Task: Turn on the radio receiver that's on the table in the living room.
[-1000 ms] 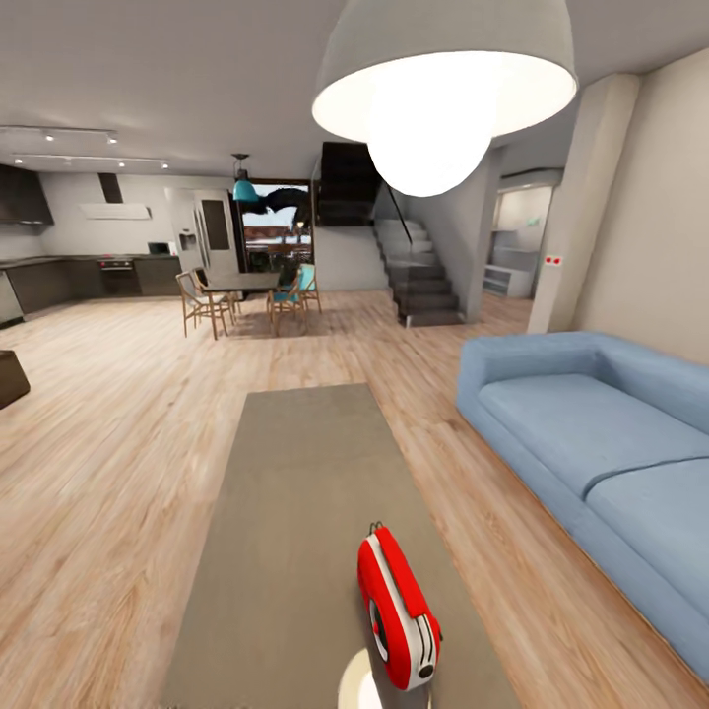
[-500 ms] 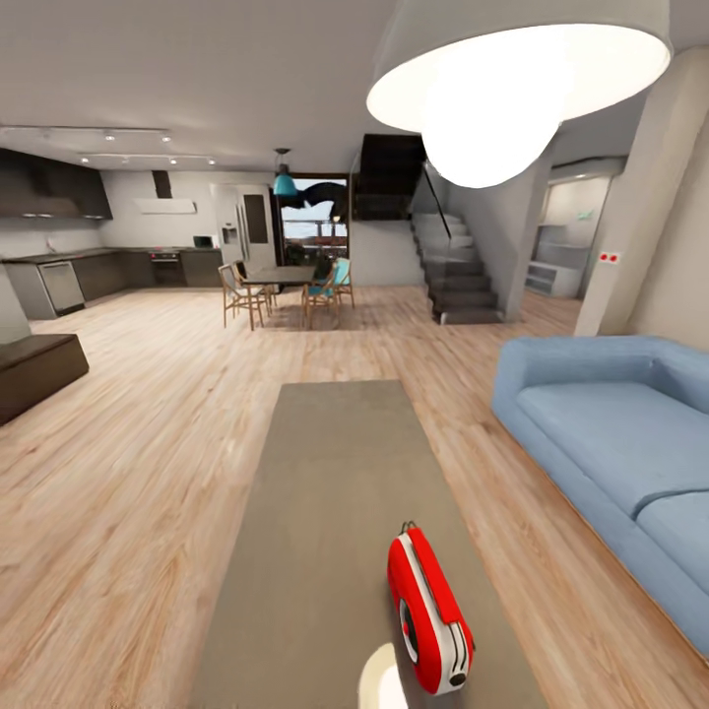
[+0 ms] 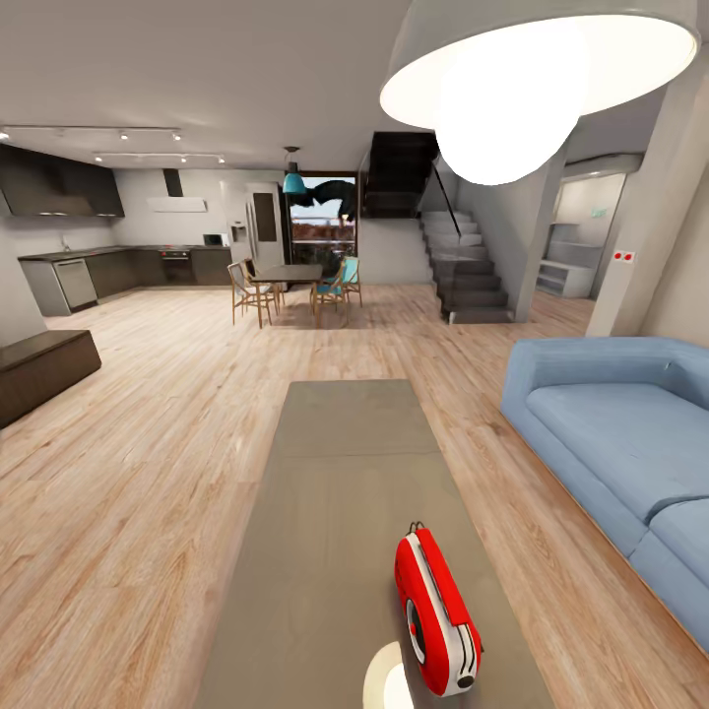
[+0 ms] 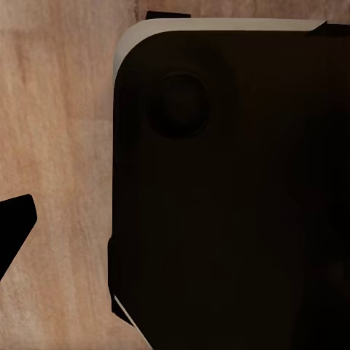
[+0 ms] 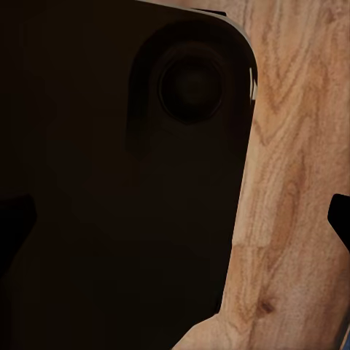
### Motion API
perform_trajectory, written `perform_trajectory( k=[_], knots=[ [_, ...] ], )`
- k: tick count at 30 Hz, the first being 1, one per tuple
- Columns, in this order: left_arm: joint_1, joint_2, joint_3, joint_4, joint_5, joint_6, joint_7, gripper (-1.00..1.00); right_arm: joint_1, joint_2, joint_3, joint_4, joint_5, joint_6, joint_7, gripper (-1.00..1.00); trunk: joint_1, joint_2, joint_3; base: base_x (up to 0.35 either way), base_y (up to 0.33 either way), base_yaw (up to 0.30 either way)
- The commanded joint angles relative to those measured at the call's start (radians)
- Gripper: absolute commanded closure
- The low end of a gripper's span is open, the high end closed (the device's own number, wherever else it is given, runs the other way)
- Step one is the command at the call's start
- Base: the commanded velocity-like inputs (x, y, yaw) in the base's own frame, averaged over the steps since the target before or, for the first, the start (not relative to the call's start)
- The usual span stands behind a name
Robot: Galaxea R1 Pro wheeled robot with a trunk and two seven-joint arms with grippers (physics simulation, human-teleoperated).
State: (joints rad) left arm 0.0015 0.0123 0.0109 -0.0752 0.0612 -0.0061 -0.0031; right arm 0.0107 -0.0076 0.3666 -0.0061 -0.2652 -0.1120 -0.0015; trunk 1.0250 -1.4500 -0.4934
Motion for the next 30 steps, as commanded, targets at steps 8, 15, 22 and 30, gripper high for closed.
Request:
perform_trajectory(
  k=[8, 15, 22, 30],
  knots=[
    [0.000, 0.000, -0.002, 0.000, -0.001, 0.000, 0.000, -1.00, 0.000, 0.000, 0.000, 0.000, 0.000, 0.000, 0.000, -1.00, -0.015, 0.028, 0.013, 0.000, 0.000, 0.000],
    [0.000, 0.000, -0.002, 0.000, -0.001, 0.000, 0.000, -1.00, 0.000, 0.000, 0.001, 0.000, 0.004, 0.000, 0.000, -1.00, -0.042, 0.077, 0.034, 0.000, 0.000, 0.000],
    [0.000, 0.000, -0.001, 0.000, -0.001, 0.000, 0.000, -1.00, 0.000, 0.000, 0.001, 0.000, 0.007, 0.000, 0.000, -1.00, -0.069, 0.126, 0.056, 0.000, 0.000, 0.000],
    [0.000, 0.000, 0.000, 0.000, -0.001, 0.000, 0.000, -1.00, 0.000, 0.000, 0.002, 0.000, 0.008, 0.000, 0.000, -1.00, -0.100, 0.182, 0.081, 0.000, 0.000, 0.000]
  ],
)
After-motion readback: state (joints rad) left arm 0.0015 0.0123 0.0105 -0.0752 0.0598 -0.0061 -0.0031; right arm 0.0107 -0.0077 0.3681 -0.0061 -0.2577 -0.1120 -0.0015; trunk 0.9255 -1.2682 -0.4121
